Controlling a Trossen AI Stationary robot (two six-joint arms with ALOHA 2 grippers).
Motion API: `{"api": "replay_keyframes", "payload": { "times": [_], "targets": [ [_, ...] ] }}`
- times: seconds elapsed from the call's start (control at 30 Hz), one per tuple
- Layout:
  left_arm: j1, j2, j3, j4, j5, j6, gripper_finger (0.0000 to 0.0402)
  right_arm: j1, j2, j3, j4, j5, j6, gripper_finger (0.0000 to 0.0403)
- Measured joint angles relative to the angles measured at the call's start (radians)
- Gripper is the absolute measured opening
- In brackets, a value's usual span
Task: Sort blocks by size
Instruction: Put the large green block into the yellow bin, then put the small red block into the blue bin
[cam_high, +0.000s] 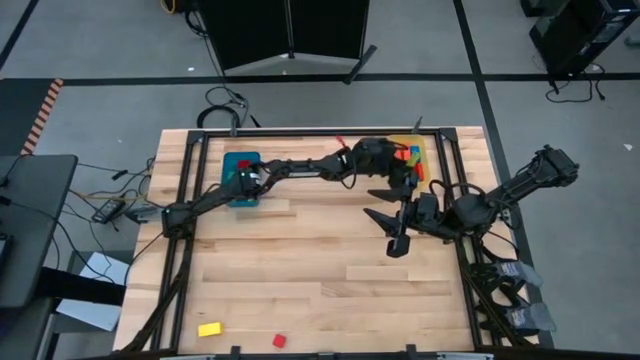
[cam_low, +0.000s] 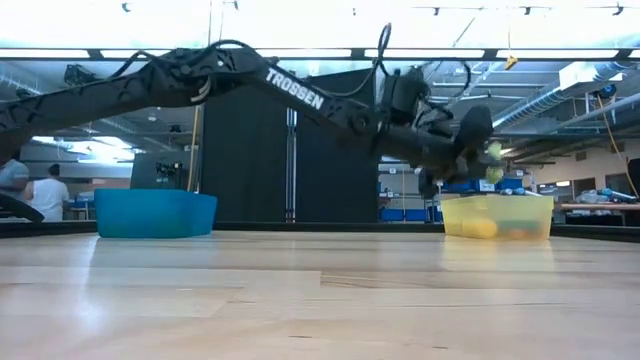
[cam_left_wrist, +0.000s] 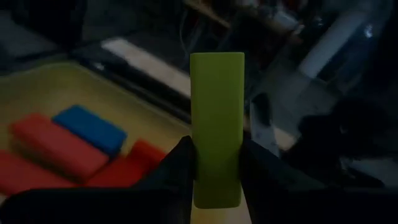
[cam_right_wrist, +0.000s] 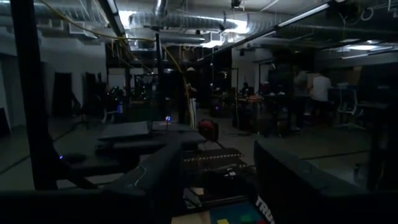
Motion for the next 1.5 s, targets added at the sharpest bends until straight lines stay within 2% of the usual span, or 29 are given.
{"api": "replay_keyframes", "payload": {
  "times": [0.13, 0.23, 0.37, 0.47, 0.53, 0.6, 0.77, 0.83, 0.93, 1.07, 1.17, 1.27, 1.37, 1.5],
  "targets": [
    [0.025, 0.003, -0.029, -0.034, -0.025, -0.048, 0.0109, 0.004, 0.000, 0.000, 0.001, 0.000, -0.012, 0.0210],
    [0.040, 0.000, -0.029, -0.066, -0.022, -0.036, 0.0166, 0.004, 0.000, 0.000, 0.001, 0.000, -0.023, 0.0210],
    [0.044, -0.019, -0.028, -0.064, 0.086, -0.001, 0.0250, 0.004, 0.000, 0.000, 0.001, 0.000, -0.025, 0.0210],
    [0.042, -0.042, -0.022, -0.073, 0.079, -0.002, 0.0275, 0.004, 0.000, 0.000, 0.002, 0.000, -0.025, 0.0210],
    [0.041, -0.047, -0.022, -0.070, 0.073, -0.001, 0.0270, 0.006, 0.000, 0.000, 0.003, 0.000, -0.024, 0.0210],
    [0.037, -0.059, -0.027, -0.092, 0.075, 0.002, 0.0248, 0.012, 0.000, 0.000, 0.000, 0.000, -0.024, 0.0210],
    [0.005, -0.155, -0.114, -0.108, 0.085, 0.056, 0.0142, 0.036, 0.000, 0.000, -0.001, 0.001, -0.025, 0.0210],
    [-0.008, -0.219, -0.221, -0.038, 0.090, 0.079, 0.0087, 0.047, 0.000, 0.000, -0.003, 0.001, -0.029, 0.0210],
    [-0.028, -0.364, -0.468, 0.113, 0.068, 0.102, 0.0018, 0.057, 0.005, 0.000, -0.008, 0.000, -0.031, 0.0210],
    [-0.049, -0.638, -0.885, 0.369, 0.040, 0.097, 0.0016, 0.057, 0.015, 0.000, -0.006, 0.001, -0.028, 0.0210],
    [-0.081, -0.861, -1.184, 0.443, 0.033, 0.109, 0.0018, 0.052, 0.036, 0.001, 0.000, 0.000, -0.032, 0.0210],
    [-0.139, -1.106, -1.421, 0.433, 0.020, 0.147, 0.0016, 0.030, 0.078, 0.001, 0.018, 0.000, -0.025, 0.0210],
    [-0.228, -1.356, -1.597, 0.338, -0.023, 0.158, 0.0014, -0.006, 0.147, 0.001, 0.046, -0.001, 0.012, 0.0210],
    [-0.397, -1.643, -1.730, 0.091, -0.222, 0.158, 0.0014, -0.050, 0.263, 0.010, 0.072, -0.062, 0.132, 0.0210]
  ]
}}
